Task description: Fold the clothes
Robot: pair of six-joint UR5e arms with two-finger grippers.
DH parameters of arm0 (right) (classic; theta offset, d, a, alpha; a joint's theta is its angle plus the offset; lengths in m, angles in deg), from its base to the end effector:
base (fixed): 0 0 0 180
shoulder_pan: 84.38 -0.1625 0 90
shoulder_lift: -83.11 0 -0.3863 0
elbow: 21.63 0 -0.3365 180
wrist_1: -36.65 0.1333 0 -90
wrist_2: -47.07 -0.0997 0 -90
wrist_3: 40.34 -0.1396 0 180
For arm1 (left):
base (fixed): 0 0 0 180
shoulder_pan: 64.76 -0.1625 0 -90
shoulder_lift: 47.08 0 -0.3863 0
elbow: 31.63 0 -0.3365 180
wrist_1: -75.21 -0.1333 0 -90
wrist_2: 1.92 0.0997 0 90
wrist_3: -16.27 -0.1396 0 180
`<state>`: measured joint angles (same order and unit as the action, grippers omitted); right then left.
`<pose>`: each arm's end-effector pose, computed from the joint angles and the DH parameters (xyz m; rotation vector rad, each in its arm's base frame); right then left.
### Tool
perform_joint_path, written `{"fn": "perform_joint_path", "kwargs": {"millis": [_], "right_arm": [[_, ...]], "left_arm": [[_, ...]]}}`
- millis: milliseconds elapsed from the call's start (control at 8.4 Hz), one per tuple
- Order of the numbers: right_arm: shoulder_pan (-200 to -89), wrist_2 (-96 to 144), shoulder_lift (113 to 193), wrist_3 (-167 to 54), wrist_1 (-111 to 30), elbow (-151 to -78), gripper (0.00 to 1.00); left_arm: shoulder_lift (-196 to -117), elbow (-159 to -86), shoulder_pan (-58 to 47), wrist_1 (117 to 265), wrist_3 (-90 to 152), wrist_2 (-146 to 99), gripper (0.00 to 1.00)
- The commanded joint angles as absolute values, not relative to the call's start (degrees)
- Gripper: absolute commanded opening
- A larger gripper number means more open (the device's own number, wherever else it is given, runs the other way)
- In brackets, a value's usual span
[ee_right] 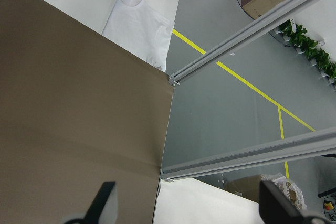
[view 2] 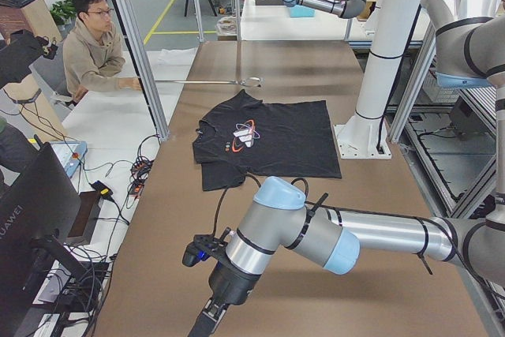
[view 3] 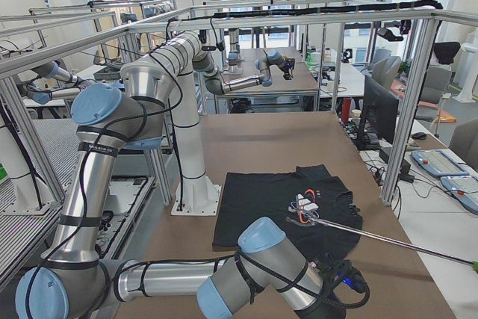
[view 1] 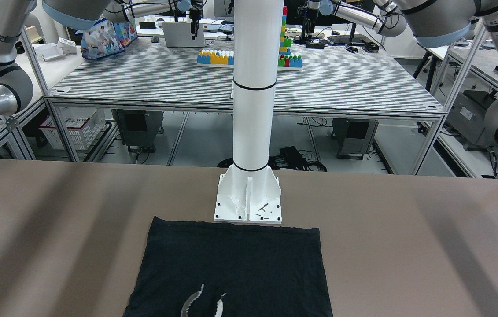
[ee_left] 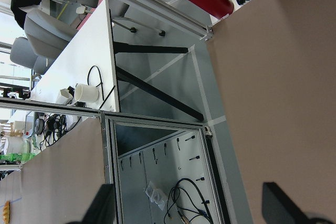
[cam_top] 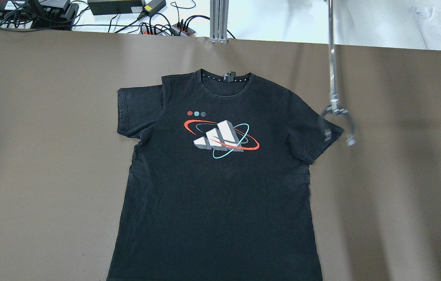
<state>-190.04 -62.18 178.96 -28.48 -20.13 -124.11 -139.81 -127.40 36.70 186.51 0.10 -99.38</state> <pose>0.2071 -0.4154 0.5452 0.7454 -0.1491 -0.0537 -0.2135 -0.4735 0.5692 0.5350 -0.0004 0.1141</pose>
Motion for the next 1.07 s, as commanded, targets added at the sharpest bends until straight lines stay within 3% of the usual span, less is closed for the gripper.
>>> {"fn": "perform_joint_path", "kwargs": {"millis": [0,953], "right_arm": [[-189.94,-62.09,178.91,-28.56,-20.13,-124.02,0.95],[-188.63,-60.94,179.79,-29.7,-20.57,-123.93,0.95]], "left_arm": [[-137.8,-127.26,36.75,191.78,-2.17,-99.3,1.0],[-138.04,-125.41,36.49,195.35,-1.84,-98.07,1.0]]}}
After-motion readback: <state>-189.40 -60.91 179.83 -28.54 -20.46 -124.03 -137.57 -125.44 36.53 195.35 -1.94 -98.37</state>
